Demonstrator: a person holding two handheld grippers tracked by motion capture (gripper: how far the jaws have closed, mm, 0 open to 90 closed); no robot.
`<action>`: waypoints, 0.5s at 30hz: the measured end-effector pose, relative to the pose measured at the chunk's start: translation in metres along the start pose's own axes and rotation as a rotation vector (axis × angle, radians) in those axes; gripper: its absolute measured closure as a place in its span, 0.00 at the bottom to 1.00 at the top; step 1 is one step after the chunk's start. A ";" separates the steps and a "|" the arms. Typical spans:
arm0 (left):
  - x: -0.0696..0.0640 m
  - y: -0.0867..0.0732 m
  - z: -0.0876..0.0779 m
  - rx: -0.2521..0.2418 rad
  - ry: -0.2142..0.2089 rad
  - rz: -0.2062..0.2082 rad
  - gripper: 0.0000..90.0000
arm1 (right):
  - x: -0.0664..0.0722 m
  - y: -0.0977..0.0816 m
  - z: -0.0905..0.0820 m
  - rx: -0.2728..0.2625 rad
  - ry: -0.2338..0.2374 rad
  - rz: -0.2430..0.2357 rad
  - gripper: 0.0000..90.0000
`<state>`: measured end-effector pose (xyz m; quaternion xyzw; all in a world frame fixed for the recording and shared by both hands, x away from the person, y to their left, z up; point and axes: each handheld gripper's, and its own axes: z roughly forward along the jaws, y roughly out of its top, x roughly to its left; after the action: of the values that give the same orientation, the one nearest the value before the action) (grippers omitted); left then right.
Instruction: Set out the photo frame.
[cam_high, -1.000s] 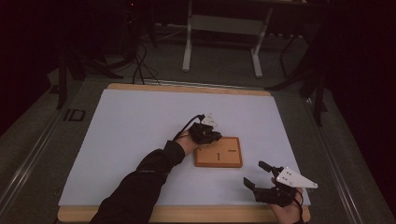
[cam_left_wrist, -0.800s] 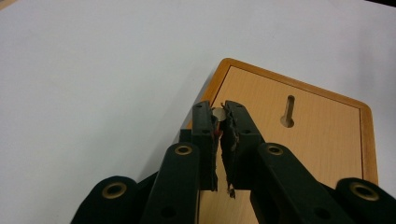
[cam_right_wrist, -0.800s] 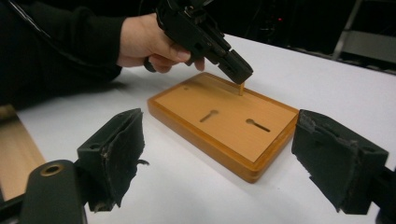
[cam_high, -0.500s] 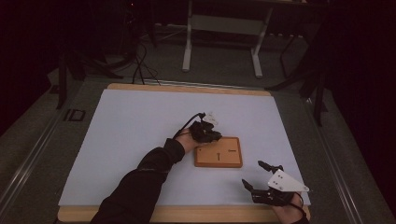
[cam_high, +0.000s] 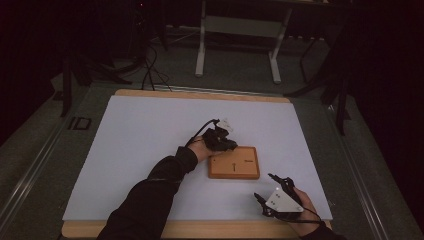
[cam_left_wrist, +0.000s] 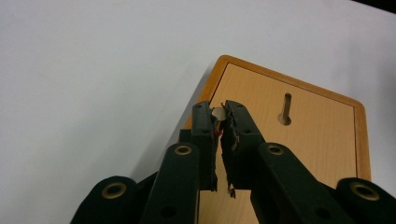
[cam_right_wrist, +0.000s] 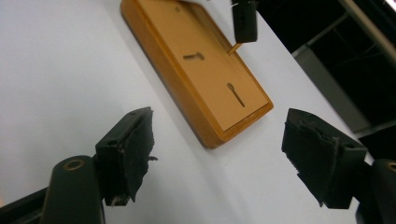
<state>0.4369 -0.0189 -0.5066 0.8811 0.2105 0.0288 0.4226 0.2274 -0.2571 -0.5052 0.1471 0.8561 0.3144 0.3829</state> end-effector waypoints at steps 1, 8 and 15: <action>0.001 0.000 0.000 -0.001 -0.002 -0.004 0.93 | 0.002 0.002 0.003 0.014 -0.016 -0.031 0.28; 0.004 0.002 0.000 0.007 -0.022 -0.024 0.93 | 0.017 0.006 0.021 0.090 -0.053 -0.242 0.42; 0.008 0.003 0.000 0.015 -0.042 -0.037 0.93 | 0.030 -0.001 0.043 0.173 -0.156 -0.500 0.42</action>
<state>0.4451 -0.0177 -0.5055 0.8806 0.2179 0.0011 0.4207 0.2394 -0.2247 -0.5447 -0.0128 0.8574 0.1234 0.4994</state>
